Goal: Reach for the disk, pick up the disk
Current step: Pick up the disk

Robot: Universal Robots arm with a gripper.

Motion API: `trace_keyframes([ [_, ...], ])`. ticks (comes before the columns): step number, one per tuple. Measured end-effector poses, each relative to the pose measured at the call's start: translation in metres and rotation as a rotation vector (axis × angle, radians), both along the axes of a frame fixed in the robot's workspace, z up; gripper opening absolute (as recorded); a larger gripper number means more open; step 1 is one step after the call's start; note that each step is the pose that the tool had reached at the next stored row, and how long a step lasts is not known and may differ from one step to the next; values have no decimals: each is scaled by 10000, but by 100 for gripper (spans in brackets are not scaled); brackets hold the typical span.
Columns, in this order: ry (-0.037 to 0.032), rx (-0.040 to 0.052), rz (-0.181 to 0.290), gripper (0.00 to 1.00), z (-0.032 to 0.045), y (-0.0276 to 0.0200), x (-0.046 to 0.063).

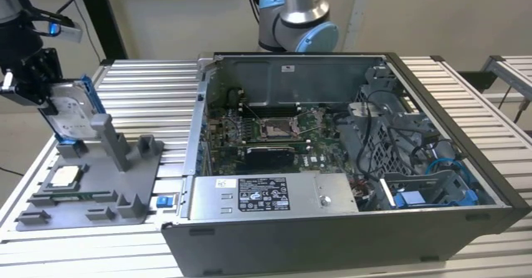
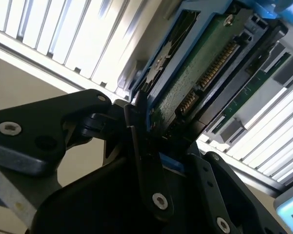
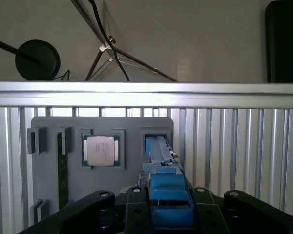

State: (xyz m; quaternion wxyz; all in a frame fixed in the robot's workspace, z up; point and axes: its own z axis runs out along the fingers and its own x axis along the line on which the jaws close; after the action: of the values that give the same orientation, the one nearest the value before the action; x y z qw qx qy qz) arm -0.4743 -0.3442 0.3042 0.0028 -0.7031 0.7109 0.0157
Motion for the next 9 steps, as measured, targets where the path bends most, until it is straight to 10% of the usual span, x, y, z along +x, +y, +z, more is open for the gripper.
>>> trace_keyframes([
  [9,165,0,1,0,172,0,25],
])
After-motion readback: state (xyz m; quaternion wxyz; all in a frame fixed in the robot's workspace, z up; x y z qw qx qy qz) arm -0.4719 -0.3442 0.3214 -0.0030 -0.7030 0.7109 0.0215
